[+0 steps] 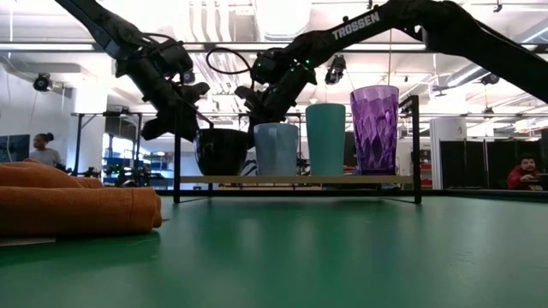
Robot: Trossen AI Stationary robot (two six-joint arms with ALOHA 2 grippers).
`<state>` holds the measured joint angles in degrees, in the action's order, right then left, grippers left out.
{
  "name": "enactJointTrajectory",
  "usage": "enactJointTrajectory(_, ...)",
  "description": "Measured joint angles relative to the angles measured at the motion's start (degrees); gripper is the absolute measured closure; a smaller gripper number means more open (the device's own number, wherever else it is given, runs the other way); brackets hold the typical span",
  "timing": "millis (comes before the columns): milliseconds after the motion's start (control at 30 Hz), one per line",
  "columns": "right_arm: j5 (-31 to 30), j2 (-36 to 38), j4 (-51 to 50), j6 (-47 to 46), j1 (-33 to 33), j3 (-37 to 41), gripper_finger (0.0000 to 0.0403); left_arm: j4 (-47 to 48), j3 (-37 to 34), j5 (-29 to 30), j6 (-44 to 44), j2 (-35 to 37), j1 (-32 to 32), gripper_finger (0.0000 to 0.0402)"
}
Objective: Stack small to large cups/mugs on shelf
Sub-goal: Put the black mug on the shelf, then return to Home Position
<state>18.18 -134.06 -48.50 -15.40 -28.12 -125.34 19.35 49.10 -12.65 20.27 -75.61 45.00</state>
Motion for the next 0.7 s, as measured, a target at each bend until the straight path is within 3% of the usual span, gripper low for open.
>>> enactJointTrajectory(333,-3.11,0.04,1.1,0.02,-0.02,0.0,0.0394,-0.68,0.0,-1.33,0.17,0.0,-0.12,0.0391)
enactJointTrajectory(533,-3.5,0.06,1.12,0.5,-0.07,0.0,0.0394,0.36,0.0,3.7,-1.51,0.22,-0.09,0.0391)
enactJointTrajectory(700,-9.98,1.25,1.99,3.96,-0.92,0.0,0.0394,2.36,-0.02,8.78,-3.38,2.3,0.04,0.0391)
